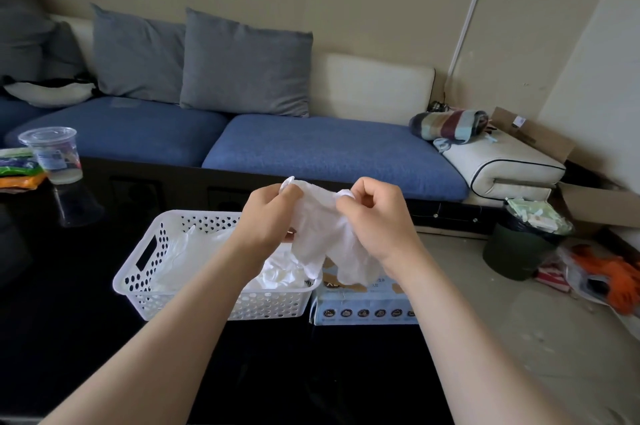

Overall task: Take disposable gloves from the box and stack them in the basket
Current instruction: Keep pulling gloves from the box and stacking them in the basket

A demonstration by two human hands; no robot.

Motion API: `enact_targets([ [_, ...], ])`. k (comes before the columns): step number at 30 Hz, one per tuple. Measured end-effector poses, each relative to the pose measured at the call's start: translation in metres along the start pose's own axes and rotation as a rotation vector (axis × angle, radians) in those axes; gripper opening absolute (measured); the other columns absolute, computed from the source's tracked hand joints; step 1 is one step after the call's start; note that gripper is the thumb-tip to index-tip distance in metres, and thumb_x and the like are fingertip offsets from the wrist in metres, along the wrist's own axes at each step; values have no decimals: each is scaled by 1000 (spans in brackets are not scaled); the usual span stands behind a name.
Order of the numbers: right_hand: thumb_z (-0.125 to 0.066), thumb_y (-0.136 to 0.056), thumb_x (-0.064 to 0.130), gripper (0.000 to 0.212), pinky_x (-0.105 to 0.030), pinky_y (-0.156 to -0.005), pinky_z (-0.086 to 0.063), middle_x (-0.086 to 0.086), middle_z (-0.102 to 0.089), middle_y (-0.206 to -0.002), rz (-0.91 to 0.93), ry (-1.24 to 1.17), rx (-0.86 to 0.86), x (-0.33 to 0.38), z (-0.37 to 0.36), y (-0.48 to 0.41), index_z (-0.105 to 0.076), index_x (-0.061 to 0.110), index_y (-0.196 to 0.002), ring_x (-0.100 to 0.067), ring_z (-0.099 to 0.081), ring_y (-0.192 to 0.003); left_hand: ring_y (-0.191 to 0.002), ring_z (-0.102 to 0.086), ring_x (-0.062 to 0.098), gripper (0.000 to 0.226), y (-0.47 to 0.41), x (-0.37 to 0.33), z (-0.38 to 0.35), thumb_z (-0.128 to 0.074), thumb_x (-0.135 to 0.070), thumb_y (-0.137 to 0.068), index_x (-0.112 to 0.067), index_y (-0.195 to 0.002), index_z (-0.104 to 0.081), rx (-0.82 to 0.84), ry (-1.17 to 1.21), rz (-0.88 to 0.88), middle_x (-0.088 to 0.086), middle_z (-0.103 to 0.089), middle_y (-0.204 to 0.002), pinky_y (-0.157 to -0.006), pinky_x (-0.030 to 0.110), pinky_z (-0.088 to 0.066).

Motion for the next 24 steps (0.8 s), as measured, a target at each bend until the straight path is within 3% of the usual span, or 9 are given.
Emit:
enact_targets([
  [4, -70, -94, 13, 25, -16, -55, -36, 14, -48, -57, -41, -46, 5, -5, -7, -2, -51, 16, -77, -6, -39, -53, -89, -71, 18, 34, -1, -2, 2, -48, -37, -106, -13, -108, -72, 17, 7, -24, 7, -73, -102, -65, 28, -61],
  [6, -72, -93, 18, 12, -23, -64, -44, 13, -65, -72, -111, -116, 13, -8, -9, 0, -60, 20, -96, -8, -53, -63, -83, -67, 21, 48, 0, -3, 8, -47, -47, -105, -3, -107, -68, -4, -4, -25, 8, -69, -93, -70, 37, -57],
  [9, -75, -92, 21, 24, -25, -74, -51, 6, -78, -98, -146, -97, 55, -8, -10, 2, -73, 33, -113, -9, -72, -89, -74, -49, 22, 57, 1, -7, 19, -48, -45, -105, 11, -96, -56, -55, -20, -69, 8, -52, -80, -67, 40, -41],
  [13, -73, -92, 17, 10, -30, -76, -52, -2, -79, -81, -96, 11, 116, -4, -12, 2, -82, 19, -89, -10, -69, -76, -70, -40, 20, 28, -3, -6, 34, -45, -19, -102, -7, -78, -51, -117, -27, -38, 4, -43, -73, -64, 36, -34],
  [16, -77, -92, 19, 9, -30, -76, -52, -2, -78, -77, -93, -52, 135, -1, -11, 2, -81, 17, -85, -10, -68, -72, -62, -30, 15, 29, -1, -6, 40, -40, -11, -95, -20, -69, -33, -139, 17, 20, -6, -33, -63, -60, 32, -25],
  [18, -78, -92, 18, 7, -33, -74, -53, -8, -80, -86, -112, -144, 165, -1, -14, 2, -81, 14, -88, -17, -72, -78, -59, -41, 15, 32, 4, -8, 39, -42, -21, -100, -16, -68, -44, -120, 40, 25, -6, -44, -63, -59, 31, -33],
  [20, -80, -90, 20, 12, -37, -70, -52, -15, -80, -95, -148, -240, 192, -3, -17, 1, -80, 9, -93, -26, -73, -82, -68, -59, 15, 45, 7, -10, 36, -46, -39, -104, -4, -84, -65, -73, 40, 11, 0, -64, -76, -67, 33, -46],
  [22, -80, -87, 22, 15, -42, -73, -51, -18, -79, -97, -191, -300, 228, -7, -20, 0, -79, 8, -92, -30, -72, -83, -73, -56, 19, 62, 6, -12, 33, -48, -53, -104, 7, -94, -60, -23, 11, -34, 6, -58, -80, -71, 36, -44],
  [24, -78, -90, 17, 9, -35, -78, -57, -5, -80, -86, -226, -293, 244, -12, -21, 0, -79, 9, -85, -24, -74, -83, -73, -47, 21, 66, 3, -9, 35, -46, -56, -103, 8, -89, -52, -28, -38, -56, 4, -50, -81, -69, 39, -38],
])
Point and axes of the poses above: each hand's wrist, its own y-axis away from the middle knuckle, its own z-axis out of the back of the hand, x = y × z, the point moved 8 cm from there along -y, towards the middle knuckle
